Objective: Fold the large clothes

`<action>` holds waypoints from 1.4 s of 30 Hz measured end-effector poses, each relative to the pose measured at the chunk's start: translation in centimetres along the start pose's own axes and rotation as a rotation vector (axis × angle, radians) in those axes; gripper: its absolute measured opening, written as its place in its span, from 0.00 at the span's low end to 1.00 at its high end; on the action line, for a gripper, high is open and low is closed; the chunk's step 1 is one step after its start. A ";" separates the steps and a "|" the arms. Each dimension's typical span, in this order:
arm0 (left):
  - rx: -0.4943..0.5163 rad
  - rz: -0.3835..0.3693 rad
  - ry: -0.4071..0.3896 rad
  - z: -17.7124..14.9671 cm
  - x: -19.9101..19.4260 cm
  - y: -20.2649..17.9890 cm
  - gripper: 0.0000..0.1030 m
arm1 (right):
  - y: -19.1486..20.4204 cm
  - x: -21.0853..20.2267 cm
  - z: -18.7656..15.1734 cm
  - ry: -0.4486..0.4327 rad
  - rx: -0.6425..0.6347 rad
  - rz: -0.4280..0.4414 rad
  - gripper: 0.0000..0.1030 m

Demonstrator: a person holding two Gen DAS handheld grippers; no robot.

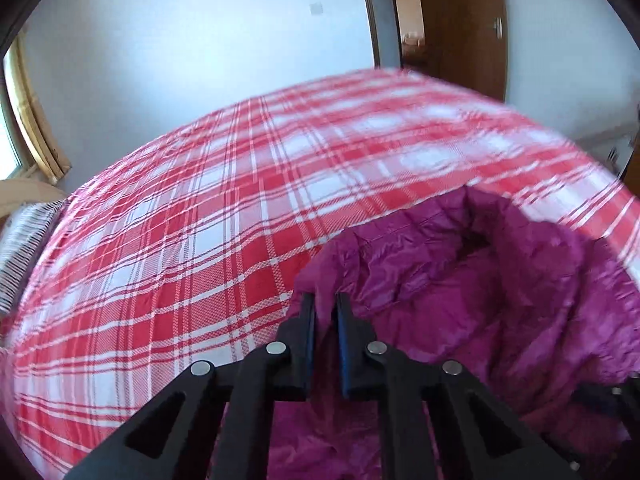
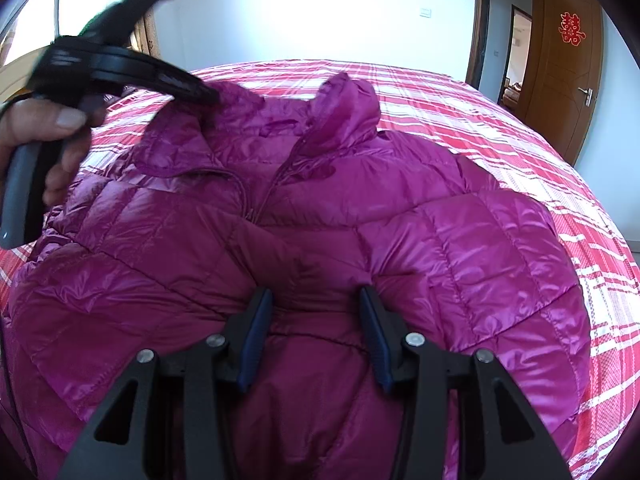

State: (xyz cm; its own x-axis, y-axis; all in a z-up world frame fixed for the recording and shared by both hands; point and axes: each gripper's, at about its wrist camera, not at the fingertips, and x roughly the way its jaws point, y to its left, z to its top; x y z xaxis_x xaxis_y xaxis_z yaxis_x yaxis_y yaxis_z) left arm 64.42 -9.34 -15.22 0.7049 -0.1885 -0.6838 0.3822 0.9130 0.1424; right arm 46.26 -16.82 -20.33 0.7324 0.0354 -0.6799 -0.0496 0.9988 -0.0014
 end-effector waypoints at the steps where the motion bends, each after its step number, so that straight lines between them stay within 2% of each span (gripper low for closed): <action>1: -0.004 0.000 -0.008 -0.3 -0.3 0.1 0.09 | 0.0 0.0 0.0 0.000 0.000 0.001 0.47; 6: -0.030 0.033 -0.013 -2.9 0.0 0.8 0.09 | 0.1 0.0 0.2 0.001 0.000 0.003 0.47; 9: -0.072 0.009 -0.028 -3.5 0.1 1.4 0.09 | -1.1 -0.9 1.1 0.021 0.039 0.070 0.49; 10: -0.078 0.004 -0.038 -3.6 0.2 1.6 0.09 | -1.8 -1.8 1.7 0.009 0.066 0.090 0.52; 12: -0.088 -0.005 -0.045 -3.7 0.4 1.8 0.09 | -3.1 -4.0 3.9 -0.065 0.097 0.083 0.71; 14: -0.094 -0.006 -0.048 -3.7 0.6 1.9 0.09 | -4.2 -4.8 6.7 -0.103 0.106 0.061 0.78; 18: -0.109 -0.018 -0.058 -3.8 0.6 2.1 0.09 | -6.8 -2.0 12.8 -0.096 0.151 -0.025 0.78; 20: -0.105 -0.016 -0.058 -3.8 0.7 2.0 0.09 | -7.3 1.1 15.3 -0.036 0.134 -0.047 0.78; 22: -0.102 -0.021 -0.059 -3.8 0.8 2.0 0.09 | -7.6 3.9 16.9 0.035 0.146 -0.028 0.76; 25: -0.099 -0.022 -0.060 -3.8 0.9 1.9 0.09 | -7.3 6.9 17.2 0.116 0.109 -0.041 0.56; 27: -0.092 -0.017 -0.064 -3.7 0.8 2.0 0.09 | -7.0 7.2 16.5 0.122 0.063 -0.054 0.21; 28: -0.091 -0.014 -0.070 -3.7 0.7 2.1 0.09 | -6.9 6.8 15.9 0.110 0.048 -0.050 0.14; 34: -0.149 -0.009 -0.055 -4.3 0.5 3.0 0.09 | -7.8 5.0 12.1 0.042 -0.038 -0.121 0.09; 38: -0.155 -0.014 -0.031 -5.2 0.0 2.7 0.09 | -9.6 6.8 9.4 0.096 -0.005 -0.128 0.04; 40: -0.165 -0.014 -0.052 -5.4 -1.5 2.5 0.09 | -10.5 7.0 8.7 0.086 0.030 -0.108 0.01; 42: -0.133 -0.052 -0.087 -5.1 -2.9 1.9 0.09 | -10.8 6.8 8.9 0.083 0.051 -0.091 0.01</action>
State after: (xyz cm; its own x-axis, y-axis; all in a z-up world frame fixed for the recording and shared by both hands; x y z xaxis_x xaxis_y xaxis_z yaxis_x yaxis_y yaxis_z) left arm 60.09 -5.19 -16.64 0.7376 -0.2625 -0.6220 0.3412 0.9400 0.0079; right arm 57.82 -27.05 -18.43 0.6735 -0.0559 -0.7371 0.0500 0.9983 -0.0301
